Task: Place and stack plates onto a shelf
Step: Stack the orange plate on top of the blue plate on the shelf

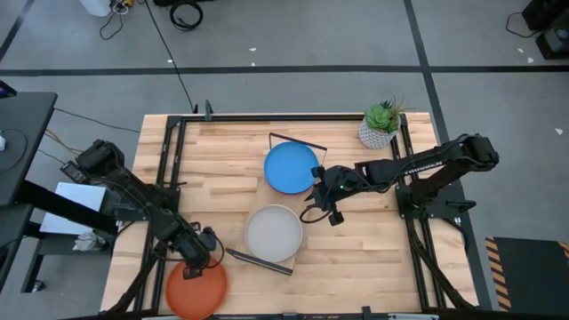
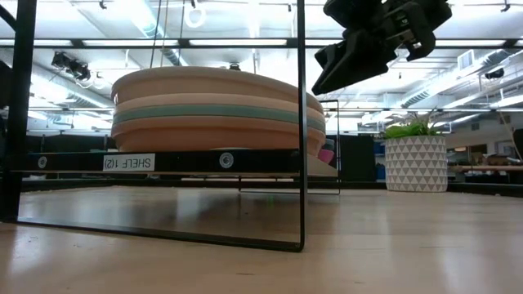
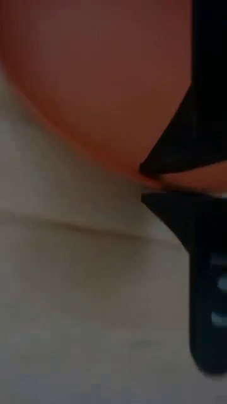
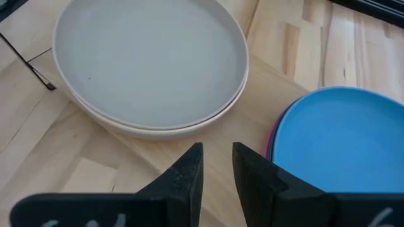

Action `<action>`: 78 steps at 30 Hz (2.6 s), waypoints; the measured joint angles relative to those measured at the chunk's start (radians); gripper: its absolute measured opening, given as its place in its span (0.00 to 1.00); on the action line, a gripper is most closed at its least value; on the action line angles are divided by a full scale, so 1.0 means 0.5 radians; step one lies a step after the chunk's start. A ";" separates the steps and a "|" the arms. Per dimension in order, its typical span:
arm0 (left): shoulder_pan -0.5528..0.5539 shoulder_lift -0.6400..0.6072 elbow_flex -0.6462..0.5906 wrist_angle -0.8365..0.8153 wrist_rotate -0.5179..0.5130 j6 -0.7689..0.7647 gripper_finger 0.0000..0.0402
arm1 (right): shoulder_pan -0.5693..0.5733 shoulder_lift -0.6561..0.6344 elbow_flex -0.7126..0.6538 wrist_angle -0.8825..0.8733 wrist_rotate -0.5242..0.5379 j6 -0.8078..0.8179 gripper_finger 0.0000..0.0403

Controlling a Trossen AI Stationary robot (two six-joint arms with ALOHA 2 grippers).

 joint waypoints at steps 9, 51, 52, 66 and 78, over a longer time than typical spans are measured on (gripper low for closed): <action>0.029 -0.180 0.097 -0.083 0.093 0.170 0.04 | 0.000 0.001 0.000 0.002 0.000 0.000 0.23; 1.761 -0.310 1.015 -0.417 -0.726 0.995 0.06 | 0.000 -0.698 0.036 -0.719 0.446 0.434 0.23; 1.835 -0.263 1.015 -0.427 -0.656 0.996 0.06 | 0.000 -0.690 0.036 -0.719 0.433 0.435 0.23; 2.470 0.293 1.015 -0.162 0.184 0.772 0.06 | 0.017 -0.583 0.035 -0.680 0.420 0.400 0.23; 2.539 0.420 1.015 0.234 0.284 0.562 0.08 | 0.019 -0.584 0.035 -0.673 0.407 0.400 0.23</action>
